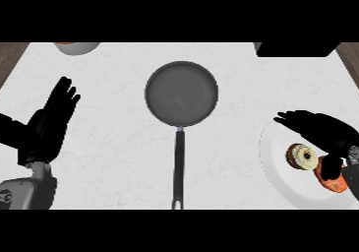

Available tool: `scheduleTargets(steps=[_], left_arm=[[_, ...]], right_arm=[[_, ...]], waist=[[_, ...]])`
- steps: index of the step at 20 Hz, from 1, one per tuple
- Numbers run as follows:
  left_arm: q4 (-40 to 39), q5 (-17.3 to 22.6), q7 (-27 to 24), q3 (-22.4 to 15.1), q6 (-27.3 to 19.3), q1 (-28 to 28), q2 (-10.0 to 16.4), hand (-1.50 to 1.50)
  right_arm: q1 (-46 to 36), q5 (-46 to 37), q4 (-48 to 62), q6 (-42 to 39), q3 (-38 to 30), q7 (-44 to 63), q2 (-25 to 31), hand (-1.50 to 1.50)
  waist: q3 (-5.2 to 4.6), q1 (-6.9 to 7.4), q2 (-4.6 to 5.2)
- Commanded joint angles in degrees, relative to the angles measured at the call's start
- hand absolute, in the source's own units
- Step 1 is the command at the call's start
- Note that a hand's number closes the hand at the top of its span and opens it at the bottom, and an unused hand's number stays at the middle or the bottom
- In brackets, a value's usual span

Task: Pick the cupcake from the plate and place it in the pan

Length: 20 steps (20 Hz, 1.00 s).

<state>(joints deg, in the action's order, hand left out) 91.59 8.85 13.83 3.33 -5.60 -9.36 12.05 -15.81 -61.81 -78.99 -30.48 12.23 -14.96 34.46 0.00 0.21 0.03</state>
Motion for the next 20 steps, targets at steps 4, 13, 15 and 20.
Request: scheduleTargets(steps=[4,13,15,20], left_arm=[[-2.8,-2.5,0.2,-0.6,-1.8,-3.8,-2.9,0.00],[1.4,-2.2,2.6,1.0,0.1,-1.5,-1.7,0.00],[1.8,-1.3,2.0,2.2,1.4,0.2,-1.2,0.00],[4.1,-3.2,2.6,0.3,-0.4,1.8,-3.4,0.00]], right_arm=[[0.3,-2.4,3.7,2.2,-1.4,-2.1,-4.6,-1.50],[-0.5,-6.6,11.3,8.6,-0.4,-10.6,-5.5,1.50],[-2.4,-7.9,14.5,10.2,-0.7,-11.1,-7.5,1.50],[-0.5,-7.9,15.7,13.3,-2.0,-12.3,-9.5,1.50]], waist=[[0.00,-0.24,0.00],[0.02,-0.03,0.03],[0.01,0.08,0.01],[0.02,0.07,-0.04]])
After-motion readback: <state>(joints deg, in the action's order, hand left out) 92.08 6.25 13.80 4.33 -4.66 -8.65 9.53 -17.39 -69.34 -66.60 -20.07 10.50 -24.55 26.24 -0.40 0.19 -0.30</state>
